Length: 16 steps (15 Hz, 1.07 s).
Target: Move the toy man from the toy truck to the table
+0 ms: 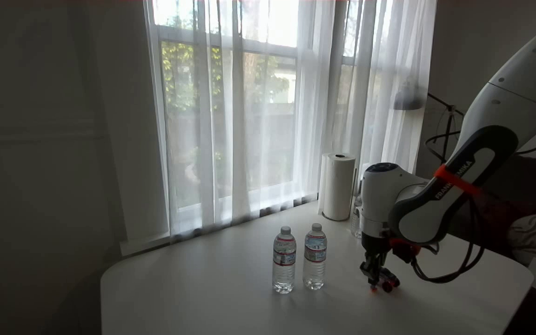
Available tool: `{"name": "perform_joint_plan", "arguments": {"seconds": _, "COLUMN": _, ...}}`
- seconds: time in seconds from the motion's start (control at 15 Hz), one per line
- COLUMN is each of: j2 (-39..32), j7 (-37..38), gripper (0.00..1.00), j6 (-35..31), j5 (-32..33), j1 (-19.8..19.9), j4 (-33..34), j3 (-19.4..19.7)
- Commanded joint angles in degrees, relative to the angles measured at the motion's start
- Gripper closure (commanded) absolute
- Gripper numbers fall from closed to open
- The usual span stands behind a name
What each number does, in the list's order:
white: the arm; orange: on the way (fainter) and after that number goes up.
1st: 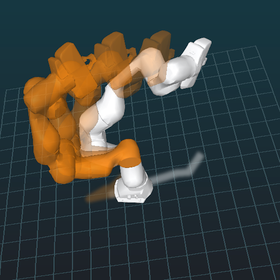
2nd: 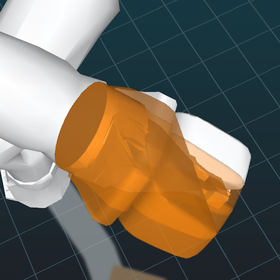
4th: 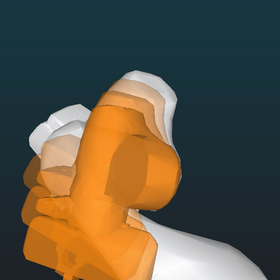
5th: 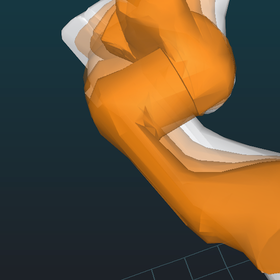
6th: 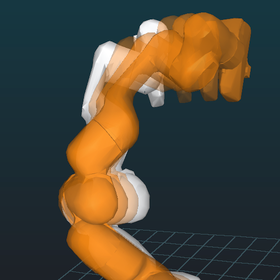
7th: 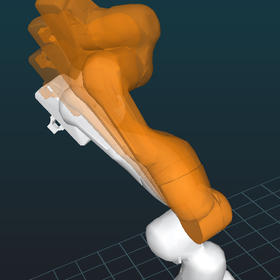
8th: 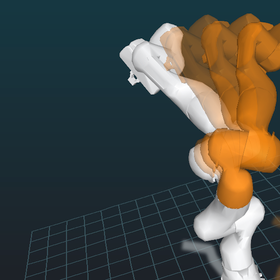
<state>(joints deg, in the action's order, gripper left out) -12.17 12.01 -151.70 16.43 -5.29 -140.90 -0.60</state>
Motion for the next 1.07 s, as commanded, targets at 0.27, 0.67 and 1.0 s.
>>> {"name": "perform_joint_plan", "arguments": {"seconds": 0.27, "j2": -0.37, "j7": 1.84, "gripper": 0.34, "j6": -1.48, "j5": 1.67, "j1": -1.37, "j4": -0.32, "j3": 1.31}}
{"name": "perform_joint_plan", "arguments": {"seconds": 0.67, "j2": 3.00, "j7": -0.40, "gripper": 0.00, "j6": -1.17, "j5": -1.37, "j1": -0.70, "j4": -0.80, "j3": 0.03}}
{"name": "perform_joint_plan", "arguments": {"seconds": 1.0, "j2": 5.83, "j7": -0.80, "gripper": 0.00, "j6": -0.27, "j5": -2.04, "j1": -0.39, "j4": -0.61, "j3": -0.61}}
